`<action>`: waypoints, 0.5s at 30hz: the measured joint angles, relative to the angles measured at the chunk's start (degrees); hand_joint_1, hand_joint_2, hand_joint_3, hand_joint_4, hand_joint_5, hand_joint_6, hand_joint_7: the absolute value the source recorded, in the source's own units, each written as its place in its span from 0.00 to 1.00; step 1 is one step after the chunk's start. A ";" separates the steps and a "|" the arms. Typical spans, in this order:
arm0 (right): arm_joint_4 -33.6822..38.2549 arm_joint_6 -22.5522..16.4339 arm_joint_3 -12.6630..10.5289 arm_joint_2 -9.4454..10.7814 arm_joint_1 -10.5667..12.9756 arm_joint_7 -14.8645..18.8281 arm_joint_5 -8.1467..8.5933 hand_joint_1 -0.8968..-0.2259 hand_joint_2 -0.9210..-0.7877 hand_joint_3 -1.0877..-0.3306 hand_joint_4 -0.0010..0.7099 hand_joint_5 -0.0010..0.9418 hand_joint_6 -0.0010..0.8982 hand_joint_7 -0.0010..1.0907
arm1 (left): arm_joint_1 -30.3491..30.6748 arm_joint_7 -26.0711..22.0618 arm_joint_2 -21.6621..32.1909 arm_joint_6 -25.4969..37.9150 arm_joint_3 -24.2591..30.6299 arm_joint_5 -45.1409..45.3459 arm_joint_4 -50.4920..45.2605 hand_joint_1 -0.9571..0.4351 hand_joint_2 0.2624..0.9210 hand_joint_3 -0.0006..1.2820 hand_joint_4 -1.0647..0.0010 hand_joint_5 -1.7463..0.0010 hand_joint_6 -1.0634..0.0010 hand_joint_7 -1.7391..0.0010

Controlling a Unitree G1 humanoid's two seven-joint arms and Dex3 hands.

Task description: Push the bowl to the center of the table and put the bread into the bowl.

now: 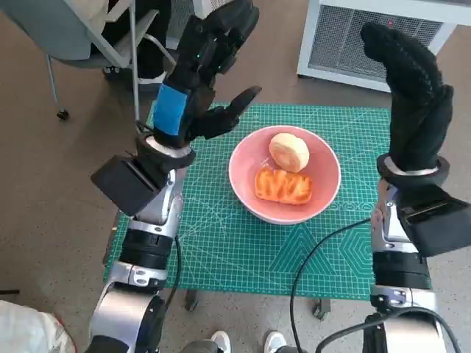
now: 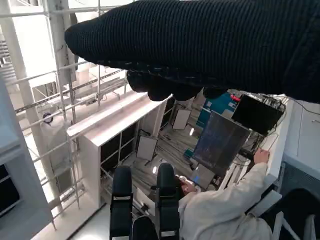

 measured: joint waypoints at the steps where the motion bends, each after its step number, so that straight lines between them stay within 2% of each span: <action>1: 0.00 0.05 0.00 -0.02 -0.02 0.00 -0.14 0.36 0.00 0.45 0.46 0.01 0.07 0.52 | 0.00 -0.05 0.00 -0.01 0.10 -0.16 0.03 0.37 1.00 0.33 0.67 0.99 1.00 0.51; 15: -0.27 0.80 0.03 -0.23 -0.28 -0.09 -1.61 0.36 0.00 0.45 0.45 0.00 0.07 0.52 | 0.00 -1.12 0.03 -0.01 0.43 -1.76 0.08 0.37 1.00 0.33 0.67 0.99 1.00 0.51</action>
